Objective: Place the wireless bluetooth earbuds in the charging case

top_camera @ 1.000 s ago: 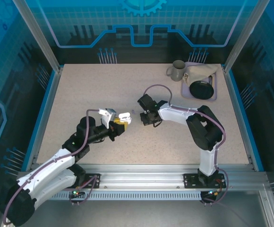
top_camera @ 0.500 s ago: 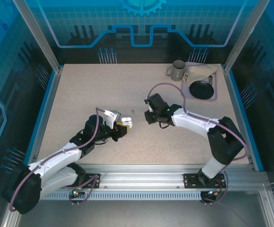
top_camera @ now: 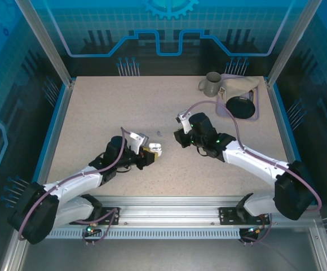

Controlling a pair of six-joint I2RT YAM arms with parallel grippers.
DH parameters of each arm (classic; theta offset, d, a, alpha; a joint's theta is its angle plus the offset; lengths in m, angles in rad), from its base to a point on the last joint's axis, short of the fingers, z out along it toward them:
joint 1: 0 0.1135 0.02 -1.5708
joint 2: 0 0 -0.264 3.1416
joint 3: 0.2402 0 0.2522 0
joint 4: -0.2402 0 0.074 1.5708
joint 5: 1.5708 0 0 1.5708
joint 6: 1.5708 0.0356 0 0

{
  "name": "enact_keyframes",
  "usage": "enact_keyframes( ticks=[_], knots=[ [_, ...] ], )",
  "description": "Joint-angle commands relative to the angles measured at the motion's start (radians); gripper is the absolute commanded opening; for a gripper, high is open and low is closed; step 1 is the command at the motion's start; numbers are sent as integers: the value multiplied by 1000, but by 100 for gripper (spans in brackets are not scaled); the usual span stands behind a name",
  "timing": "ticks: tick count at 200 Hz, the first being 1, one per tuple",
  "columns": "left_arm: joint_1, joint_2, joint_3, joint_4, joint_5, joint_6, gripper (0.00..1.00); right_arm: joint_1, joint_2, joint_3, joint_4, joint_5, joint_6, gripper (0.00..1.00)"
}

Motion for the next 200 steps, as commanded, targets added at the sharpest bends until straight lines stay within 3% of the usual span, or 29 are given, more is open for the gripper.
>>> enact_keyframes(
  ticks=[1,117,200],
  knots=[
    [7,18,41,76,90,14,0,12,-46,-16,83,-76,-92,18],
    [10,41,91,158,237,11,0,45,-193,-74,148,-262,-251,17],
    [10,41,148,177,317,-17,0,129,-223,-71,157,-223,-316,17]
  ],
)
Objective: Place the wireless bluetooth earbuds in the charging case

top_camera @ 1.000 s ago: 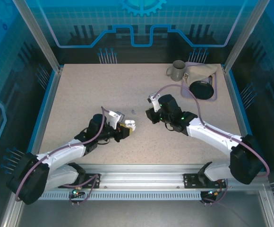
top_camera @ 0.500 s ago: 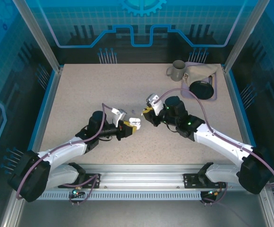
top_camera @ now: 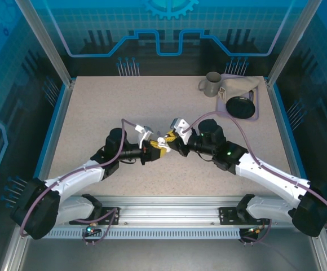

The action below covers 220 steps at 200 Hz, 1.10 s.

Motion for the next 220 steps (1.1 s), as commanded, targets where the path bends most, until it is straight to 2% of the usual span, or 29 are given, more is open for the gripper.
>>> enact_keyframes(
  ticks=[1,128,175,220],
  knots=[
    [7,-2,38,43,57,-16,0,28,-19,-2,28,20,-38,17],
    [6,-33,62,24,96,-27,0,121,-6,36,8,205,-117,17],
    [6,-45,63,12,102,-24,0,145,18,42,-4,239,-135,17],
    [6,-60,61,-1,86,-15,0,151,19,78,-35,218,-143,19]
  ],
)
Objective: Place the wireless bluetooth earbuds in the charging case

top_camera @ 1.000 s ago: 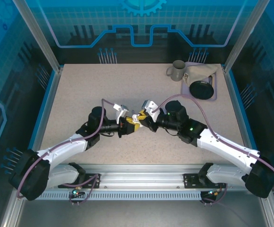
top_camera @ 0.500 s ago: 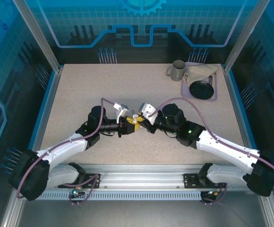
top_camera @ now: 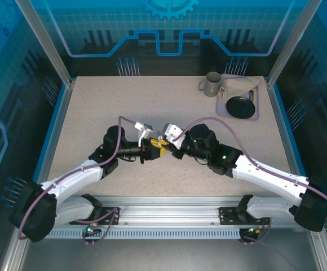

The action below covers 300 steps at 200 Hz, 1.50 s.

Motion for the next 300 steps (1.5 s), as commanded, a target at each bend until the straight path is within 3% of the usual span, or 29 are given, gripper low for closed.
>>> enact_keyframes(
  ticks=[1,300],
  knots=[
    [6,-27,28,4,16,10,0,22,-1,34,-16,3,-19,19],
    [-3,-73,30,-35,25,82,0,22,-36,104,-96,-104,26,38]
  ],
)
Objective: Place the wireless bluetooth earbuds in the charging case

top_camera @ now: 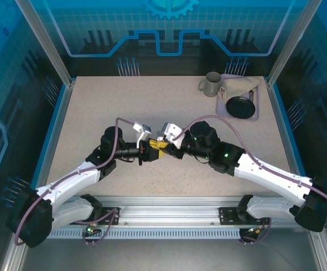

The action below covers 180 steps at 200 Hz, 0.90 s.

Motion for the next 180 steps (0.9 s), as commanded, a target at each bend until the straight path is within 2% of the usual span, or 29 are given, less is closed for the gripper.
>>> enact_keyframes(
  ticks=[1,71,127,180],
  knots=[
    [-3,-19,30,4,4,45,0,17,-30,38,-17,-42,27,38],
    [-12,-19,36,-18,3,85,0,11,-60,71,-46,30,88,39],
    [-12,-45,43,-53,-33,148,0,2,-89,155,-216,126,159,40],
    [-14,-52,53,-54,-63,175,0,-1,-99,199,-354,214,199,30]
  ],
)
